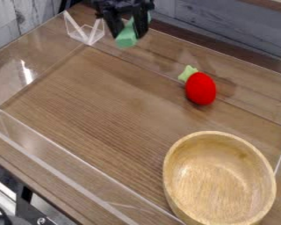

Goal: Put the green block in the brown bowl

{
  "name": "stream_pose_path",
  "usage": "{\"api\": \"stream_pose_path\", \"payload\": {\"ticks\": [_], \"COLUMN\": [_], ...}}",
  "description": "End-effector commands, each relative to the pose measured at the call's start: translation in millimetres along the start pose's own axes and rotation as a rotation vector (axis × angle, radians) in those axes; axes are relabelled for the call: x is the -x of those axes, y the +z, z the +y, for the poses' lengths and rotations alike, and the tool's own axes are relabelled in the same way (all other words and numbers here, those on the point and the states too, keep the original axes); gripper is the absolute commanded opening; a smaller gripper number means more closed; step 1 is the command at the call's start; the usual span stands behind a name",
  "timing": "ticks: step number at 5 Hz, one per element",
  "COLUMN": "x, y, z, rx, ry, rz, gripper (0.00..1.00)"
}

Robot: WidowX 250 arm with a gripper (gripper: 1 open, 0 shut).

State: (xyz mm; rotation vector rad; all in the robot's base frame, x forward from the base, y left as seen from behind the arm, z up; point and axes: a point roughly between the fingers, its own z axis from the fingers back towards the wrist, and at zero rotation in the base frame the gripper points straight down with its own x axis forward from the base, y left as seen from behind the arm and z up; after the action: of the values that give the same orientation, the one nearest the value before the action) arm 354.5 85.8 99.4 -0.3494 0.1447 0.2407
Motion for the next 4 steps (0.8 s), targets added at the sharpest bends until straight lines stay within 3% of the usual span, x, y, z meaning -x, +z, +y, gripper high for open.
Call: {"api": "stream_pose_path", "payload": {"ticks": [1, 2, 3, 4], "x": [-1.6, 14.1, 41.7, 63.8], "y": [24.3, 26.0, 10.0, 1.1], "z": [-12, -38, -65, -88], "rx": [0.005, 0.022, 0.015, 0.012], "ry": [-0.04, -0.071, -0.157, -0.232], "rz": [-0.075, -0.058, -0.008, 0.022], "gripper": [0.0, 0.0, 0.0, 0.0]}}
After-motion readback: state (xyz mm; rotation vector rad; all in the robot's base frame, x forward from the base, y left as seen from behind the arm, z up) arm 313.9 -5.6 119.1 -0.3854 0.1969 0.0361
